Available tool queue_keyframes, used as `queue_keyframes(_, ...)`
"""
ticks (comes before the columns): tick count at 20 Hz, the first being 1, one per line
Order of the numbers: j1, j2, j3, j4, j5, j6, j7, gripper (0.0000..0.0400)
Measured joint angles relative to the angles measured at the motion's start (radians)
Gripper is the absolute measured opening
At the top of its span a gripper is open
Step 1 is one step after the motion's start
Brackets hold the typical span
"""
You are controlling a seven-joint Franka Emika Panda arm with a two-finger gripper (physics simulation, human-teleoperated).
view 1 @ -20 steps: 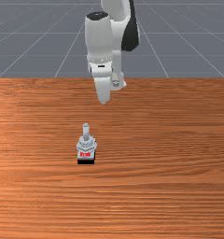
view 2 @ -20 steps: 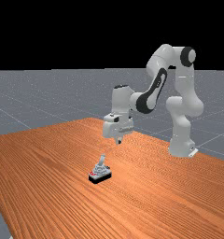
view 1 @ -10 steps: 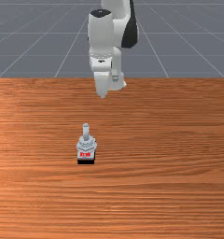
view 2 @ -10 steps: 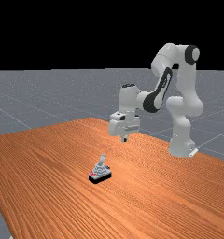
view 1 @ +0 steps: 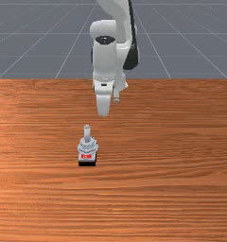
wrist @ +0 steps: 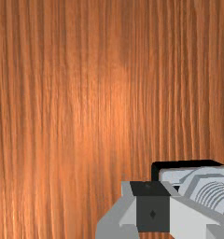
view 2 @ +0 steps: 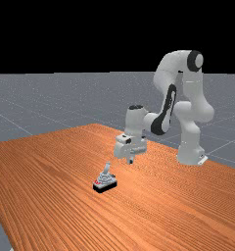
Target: Turn on the trigger
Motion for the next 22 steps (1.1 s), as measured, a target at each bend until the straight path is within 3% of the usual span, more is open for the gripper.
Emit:
queue_keyframes(1,-0.038,0.002,0.037,-0.002,0.145,0.005,-0.052,0.0)
queue_keyframes(4,-0.059,0.01,0.007,0.009,0.152,0.001,-0.029,0.0)
queue_keyframes(6,-0.105,0.016,0.015,0.021,0.175,-0.008,-0.157,0.0)
queue_keyframes(7,-0.147,0.021,0.045,0.034,0.243,-0.033,-0.288,0.0)
queue_keyframes(8,-0.159,0.024,0.045,0.04,0.254,-0.039,-0.309,0.0)
queue_keyframes(9,-0.155,0.024,0.031,0.037,0.204,-0.027,-0.315,0.0)
queue_keyframes(15,-0.182,0.108,0.056,0.175,0.193,-0.091,-0.43,0.0)
queue_keyframes(22,-0.157,0.171,0.042,0.274,0.199,-0.088,-0.312,0.0)
